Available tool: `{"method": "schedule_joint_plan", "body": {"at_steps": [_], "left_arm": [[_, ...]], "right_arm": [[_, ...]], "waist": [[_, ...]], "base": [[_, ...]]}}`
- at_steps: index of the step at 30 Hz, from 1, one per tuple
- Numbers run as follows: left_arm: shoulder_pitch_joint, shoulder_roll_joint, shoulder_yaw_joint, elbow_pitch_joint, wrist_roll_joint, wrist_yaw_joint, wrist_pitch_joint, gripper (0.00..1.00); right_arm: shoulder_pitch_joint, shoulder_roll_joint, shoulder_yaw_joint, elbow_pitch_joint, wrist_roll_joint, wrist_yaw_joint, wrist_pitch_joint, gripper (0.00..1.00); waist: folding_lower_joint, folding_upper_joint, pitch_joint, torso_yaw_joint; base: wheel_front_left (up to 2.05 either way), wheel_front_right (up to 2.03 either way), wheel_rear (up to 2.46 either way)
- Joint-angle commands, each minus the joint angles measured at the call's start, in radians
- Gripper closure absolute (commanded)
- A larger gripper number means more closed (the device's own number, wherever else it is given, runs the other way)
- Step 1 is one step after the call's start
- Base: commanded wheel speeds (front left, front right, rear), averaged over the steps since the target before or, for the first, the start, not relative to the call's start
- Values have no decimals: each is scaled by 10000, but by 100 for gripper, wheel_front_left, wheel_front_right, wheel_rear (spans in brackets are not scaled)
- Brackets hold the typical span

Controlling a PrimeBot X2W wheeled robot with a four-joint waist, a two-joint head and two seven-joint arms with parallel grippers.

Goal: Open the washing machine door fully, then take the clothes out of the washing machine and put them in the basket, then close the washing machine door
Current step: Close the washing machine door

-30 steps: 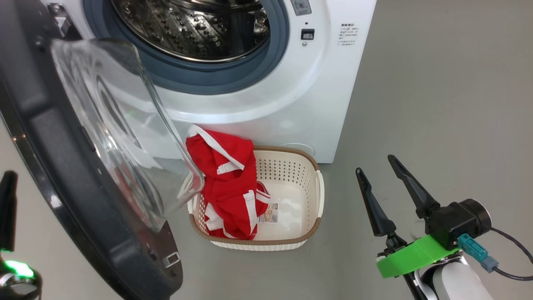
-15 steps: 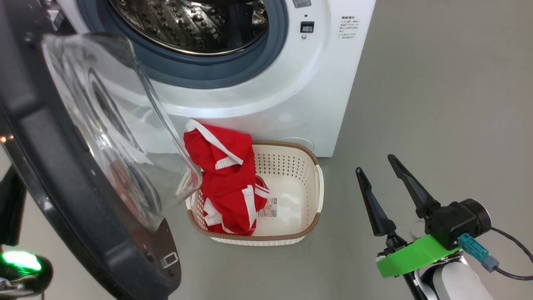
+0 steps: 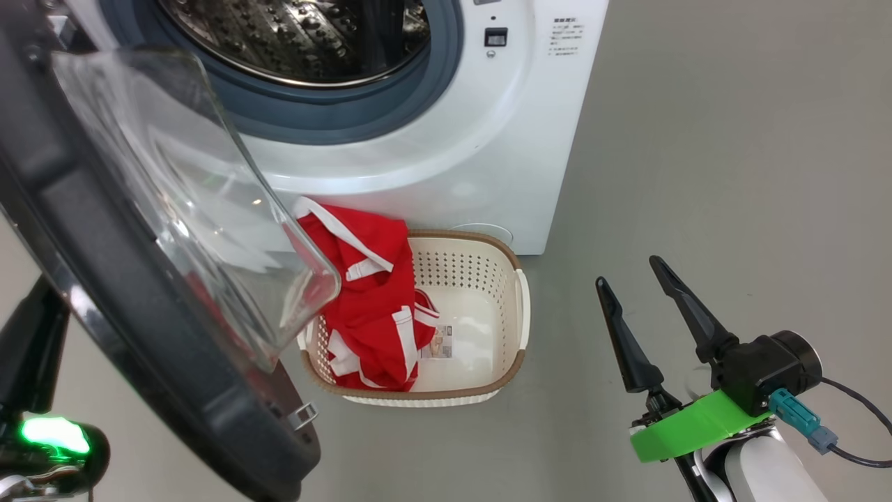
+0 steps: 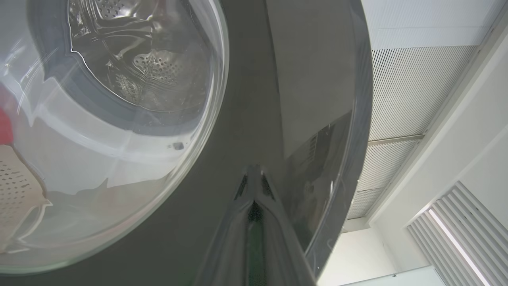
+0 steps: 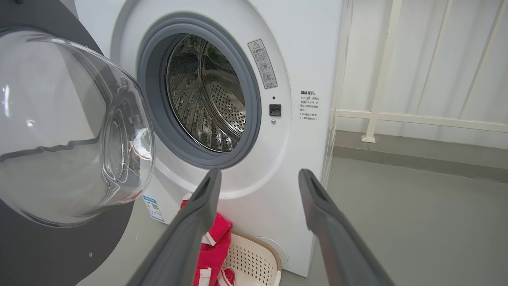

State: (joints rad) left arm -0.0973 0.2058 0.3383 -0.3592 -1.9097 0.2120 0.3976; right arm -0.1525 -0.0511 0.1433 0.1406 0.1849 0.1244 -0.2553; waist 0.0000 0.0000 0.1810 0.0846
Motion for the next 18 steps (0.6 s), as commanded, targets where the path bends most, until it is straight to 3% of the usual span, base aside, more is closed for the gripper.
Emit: {"method": "schedule_joint_plan", "body": {"at_steps": [1,18], "left_arm": [[-165,219,179,-397,-24,-10,130,100],[-590,85,-95,-471,316,-100,-62,100]], "right_arm": [[-292,9,242,-284,102,63,-65,0],[-393,9,239,-384,206,63,-65,0]], "waist": [[0,0,35,-59],[0,0,294,-612]], "base": [[0,0,0],[0,0,0]]}}
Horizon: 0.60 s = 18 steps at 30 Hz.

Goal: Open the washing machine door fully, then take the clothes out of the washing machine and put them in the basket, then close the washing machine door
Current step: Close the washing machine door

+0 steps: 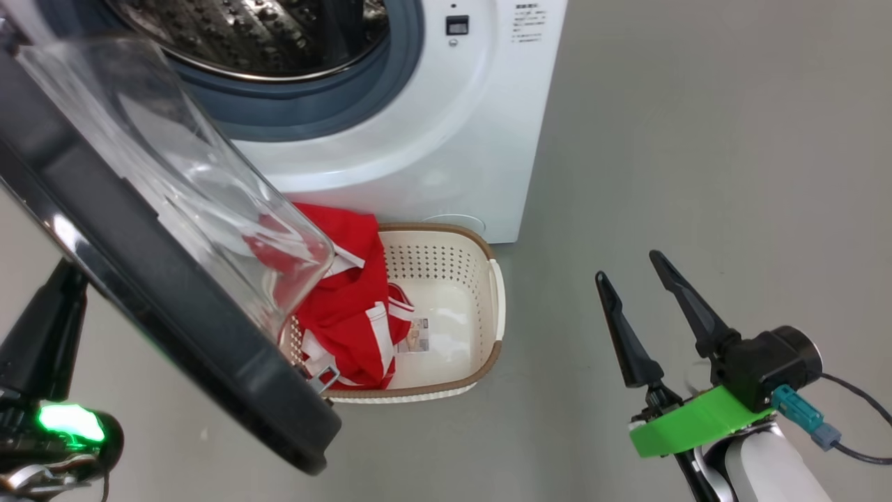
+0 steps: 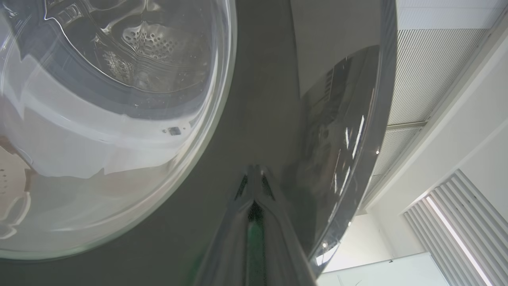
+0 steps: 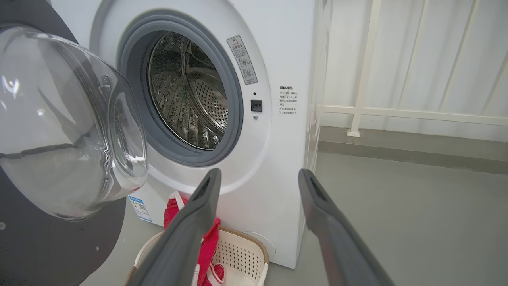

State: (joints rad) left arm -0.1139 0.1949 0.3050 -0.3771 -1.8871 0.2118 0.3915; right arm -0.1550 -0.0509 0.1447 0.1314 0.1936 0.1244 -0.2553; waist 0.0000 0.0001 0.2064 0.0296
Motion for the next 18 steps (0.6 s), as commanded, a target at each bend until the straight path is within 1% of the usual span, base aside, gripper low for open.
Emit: {"method": "schedule_joint_plan", "body": {"at_steps": [1,11,18], "left_arm": [[-460,186,230,-276,119,-101,-28,100],[-953,30,-17,82,487,-221,-327,100],[-1337,-14,-192,426,750,-416,-463,100]], "right_arm": [[-376,7,239,-297,132,63,-65,0],[-355,7,260,-338,241,63,-65,0],[-296,7,316,-382,291,63,-65,0]], "waist": [[0,-1,55,-109],[0,-1,170,-627],[0,-1,230,-888]], "base": [[0,0,0],[0,0,0],[0,0,0]]}}
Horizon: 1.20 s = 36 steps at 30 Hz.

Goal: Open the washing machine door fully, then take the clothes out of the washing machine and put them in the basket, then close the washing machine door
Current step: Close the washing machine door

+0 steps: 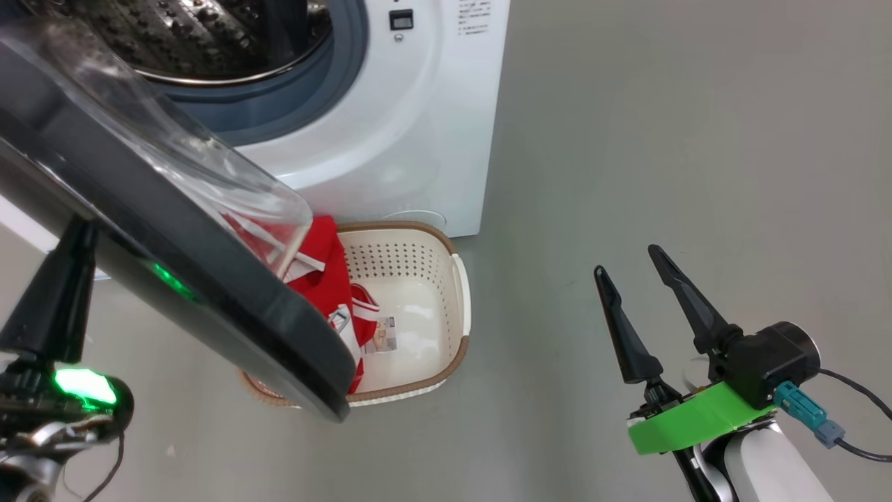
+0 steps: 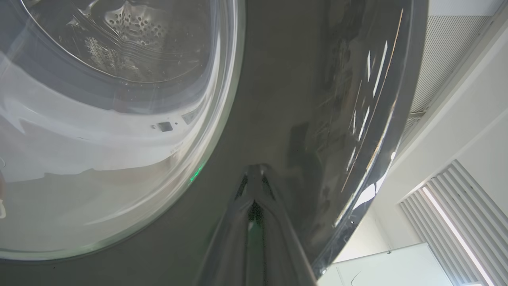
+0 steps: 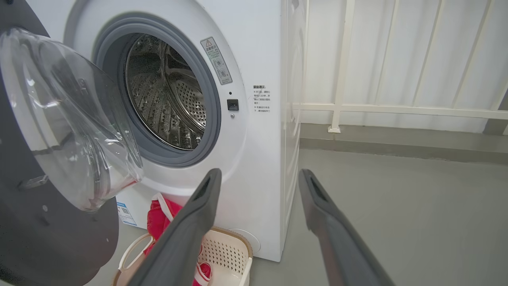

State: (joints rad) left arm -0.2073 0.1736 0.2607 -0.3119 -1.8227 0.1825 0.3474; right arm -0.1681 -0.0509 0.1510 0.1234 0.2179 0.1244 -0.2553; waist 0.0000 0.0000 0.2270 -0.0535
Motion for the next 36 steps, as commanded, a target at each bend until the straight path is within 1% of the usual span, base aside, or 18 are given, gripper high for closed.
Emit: {"method": "schedule_joint_plan", "body": {"at_steps": [1,2,3,4,14,18,30,36], "left_arm": [[-458,177,238,-166,178,-121,-99,100],[-837,55,128,129,516,-208,-448,100],[-894,31,106,159,564,-221,-498,100],[-1387,-71,-57,301,735,-276,-674,100],[-2120,-127,-185,773,865,-270,-845,100],[-2611,-41,-196,1093,1009,-265,-962,100],[-3706,145,-103,1663,1066,-139,-1113,100],[-4155,200,-174,2084,1224,-156,-1213,100]], "right_arm": [[-150,7,253,-302,42,63,-65,0],[-86,7,283,-317,40,63,-65,0],[-78,7,306,-322,45,63,-65,0],[-84,7,317,-363,44,63,-65,0],[-78,7,331,-404,155,63,-65,0],[-137,7,331,-464,207,63,-65,0],[-273,7,331,-572,494,63,-65,0],[-325,7,350,-630,551,63,-65,0]], "waist": [[0,0,30,-91],[0,0,75,-319],[0,0,86,-370],[0,0,217,-668],[0,0,523,-1056],[0,0,731,-1261],[0,0,1151,-1565],[0,0,1312,-1693]], "base": [[0,0,0],[0,0,0],[0,0,0],[0,0,0],[0,0,0],[0,0,0],[0,0,0],[0,0,0]]}}
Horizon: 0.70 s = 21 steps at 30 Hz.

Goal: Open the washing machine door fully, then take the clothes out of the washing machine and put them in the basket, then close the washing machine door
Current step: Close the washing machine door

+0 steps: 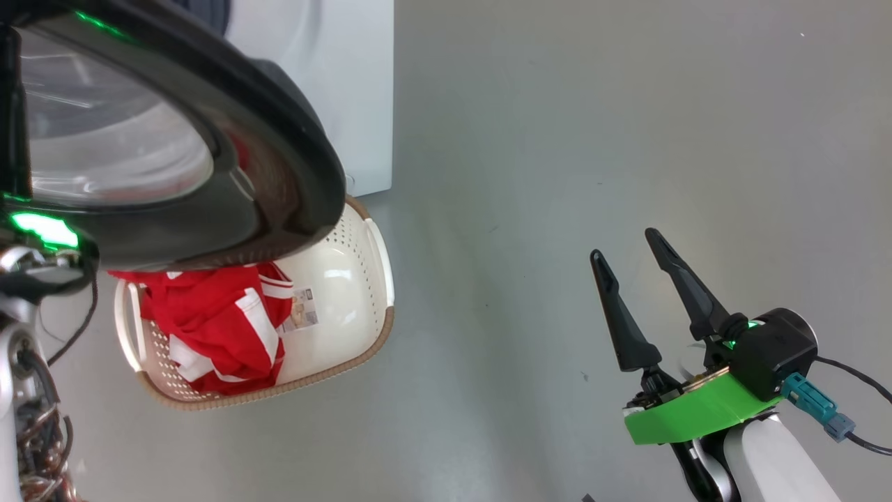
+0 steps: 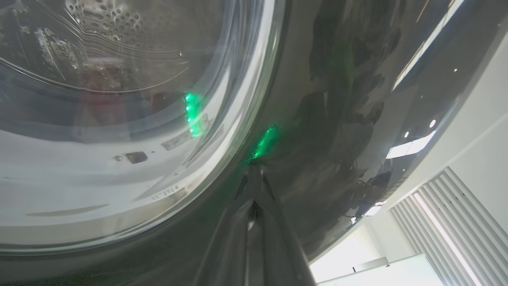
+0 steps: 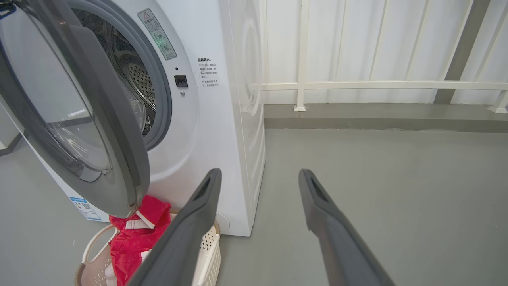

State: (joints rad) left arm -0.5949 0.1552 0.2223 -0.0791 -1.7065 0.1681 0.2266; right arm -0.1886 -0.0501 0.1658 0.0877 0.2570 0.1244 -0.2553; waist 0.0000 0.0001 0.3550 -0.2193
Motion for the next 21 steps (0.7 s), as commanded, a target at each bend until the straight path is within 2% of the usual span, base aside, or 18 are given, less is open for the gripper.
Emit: {"method": "schedule_joint_plan", "body": {"at_steps": [1,21], "left_arm": [[-351,390,199,-178,80,-22,-15,100],[-1364,698,199,1018,174,-456,144,100]], "right_arm": [[-119,-1,194,-273,158,63,-65,0],[-225,-1,136,-385,160,63,-65,0]], "waist": [[0,-1,48,-54],[0,-1,403,-280]], "base": [[0,0,0],[0,0,0]]}}
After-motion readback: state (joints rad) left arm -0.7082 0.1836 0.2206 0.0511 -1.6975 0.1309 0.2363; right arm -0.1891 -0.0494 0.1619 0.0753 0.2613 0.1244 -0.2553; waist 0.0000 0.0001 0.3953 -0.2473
